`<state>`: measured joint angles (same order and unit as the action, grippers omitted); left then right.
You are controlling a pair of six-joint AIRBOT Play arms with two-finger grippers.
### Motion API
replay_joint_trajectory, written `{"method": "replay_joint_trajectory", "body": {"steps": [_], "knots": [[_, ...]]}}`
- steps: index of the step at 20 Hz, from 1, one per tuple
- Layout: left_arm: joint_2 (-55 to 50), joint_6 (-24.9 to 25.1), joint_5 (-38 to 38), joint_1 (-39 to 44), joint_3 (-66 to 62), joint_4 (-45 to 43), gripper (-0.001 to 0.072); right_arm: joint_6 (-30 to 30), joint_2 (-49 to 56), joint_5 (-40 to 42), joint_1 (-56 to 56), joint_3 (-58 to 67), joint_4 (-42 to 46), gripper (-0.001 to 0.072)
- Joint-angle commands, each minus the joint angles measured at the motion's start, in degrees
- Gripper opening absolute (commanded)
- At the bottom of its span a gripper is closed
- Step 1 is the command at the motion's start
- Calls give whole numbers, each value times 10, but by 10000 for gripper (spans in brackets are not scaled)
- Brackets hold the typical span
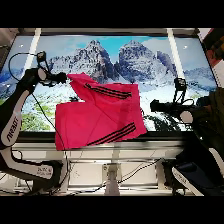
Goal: Fold the clothes and pants, and hang the long-sleeved shirts on hangers.
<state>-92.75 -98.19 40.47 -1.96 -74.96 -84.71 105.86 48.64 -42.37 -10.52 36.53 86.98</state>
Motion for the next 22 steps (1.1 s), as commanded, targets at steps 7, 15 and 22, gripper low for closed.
{"method": "replay_joint_trajectory", "body": {"steps": [7, 15, 22], "knots": [[-44, 62, 55, -14, 0, 207, 701, 0, 0, 17, 0, 0, 1, 688], [-87, 61, 28, -13, 0, 299, 527, 0, 0, 23, 0, 0, 3, 688], [-108, 61, -2, 12, 0, 332, 278, 0, 3, 30, 0, 0, -27, 685]]}}
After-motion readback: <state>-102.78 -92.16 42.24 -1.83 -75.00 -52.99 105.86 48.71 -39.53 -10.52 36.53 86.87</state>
